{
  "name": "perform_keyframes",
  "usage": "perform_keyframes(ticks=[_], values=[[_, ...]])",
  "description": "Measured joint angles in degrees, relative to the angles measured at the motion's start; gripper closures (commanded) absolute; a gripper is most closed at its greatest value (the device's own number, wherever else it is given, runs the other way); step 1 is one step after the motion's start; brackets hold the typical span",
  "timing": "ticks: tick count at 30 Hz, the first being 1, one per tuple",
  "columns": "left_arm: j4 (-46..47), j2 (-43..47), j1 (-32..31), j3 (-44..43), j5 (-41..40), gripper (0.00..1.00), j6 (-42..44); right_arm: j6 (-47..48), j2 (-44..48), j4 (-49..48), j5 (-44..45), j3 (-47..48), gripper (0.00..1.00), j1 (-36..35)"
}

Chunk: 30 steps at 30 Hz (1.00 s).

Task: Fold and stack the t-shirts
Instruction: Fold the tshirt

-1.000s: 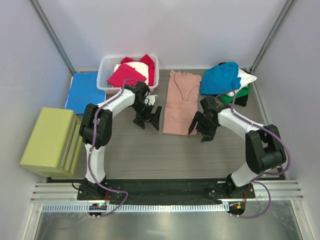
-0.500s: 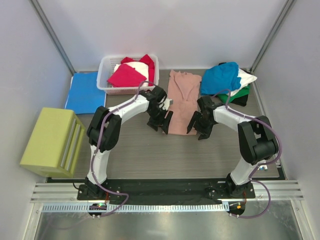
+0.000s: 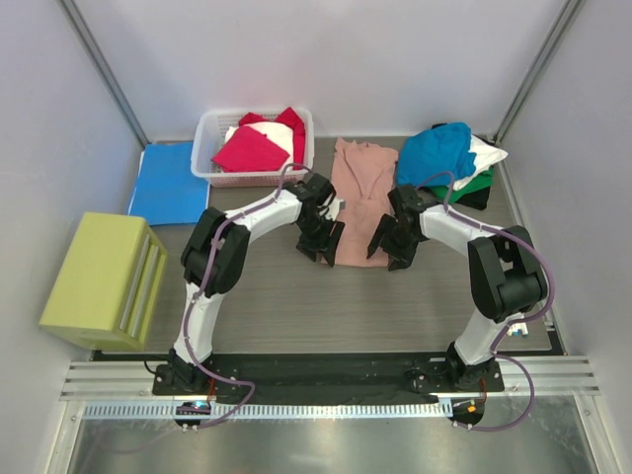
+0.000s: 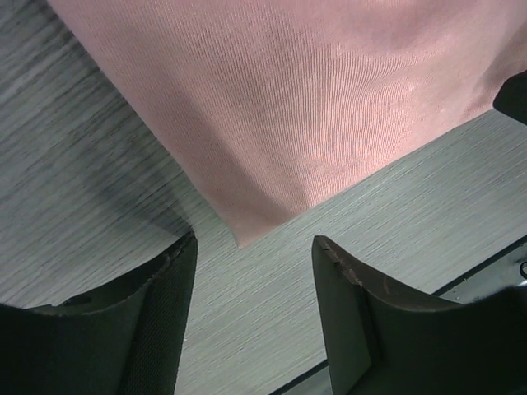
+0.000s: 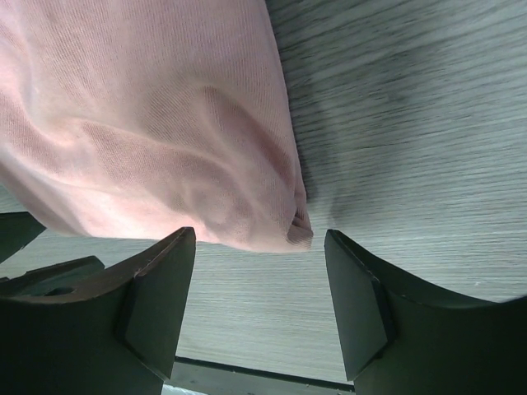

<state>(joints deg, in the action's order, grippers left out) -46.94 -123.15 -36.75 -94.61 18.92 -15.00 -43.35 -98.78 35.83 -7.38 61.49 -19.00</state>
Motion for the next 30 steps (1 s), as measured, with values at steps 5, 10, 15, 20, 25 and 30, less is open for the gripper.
perform_keyframes(ticks=[5,10,15,20,25,30], values=[[0.0,-1.4,0.0,-1.8,-0.1,0.56,0.0,0.0,0.0,0.0,0.0,0.0,0.3,0.0],[0.0,-2.7,0.0,-3.5,0.0,0.63,0.0,0.1,0.0,0.0,-0.2,0.0,0.31,0.0],[0.0,-2.9,0.0,-3.6,0.0,0.68,0.2,0.1,0.0,-0.1,-0.2,0.0,0.38,0.0],[0.0,-3.0,0.0,-3.6,-0.1,0.69,0.3,0.2,-0.3,-0.5,-0.2,0.0,0.56,0.0],[0.0,-3.0,0.0,-3.6,0.0,0.69,0.4,0.2,-0.9,-0.6,-0.3,0.0,0.66,0.1],[0.0,-3.0,0.0,-3.6,0.1,0.7,0.5,0.1,-1.0,-0.9,-0.7,0.0,0.74,0.1]])
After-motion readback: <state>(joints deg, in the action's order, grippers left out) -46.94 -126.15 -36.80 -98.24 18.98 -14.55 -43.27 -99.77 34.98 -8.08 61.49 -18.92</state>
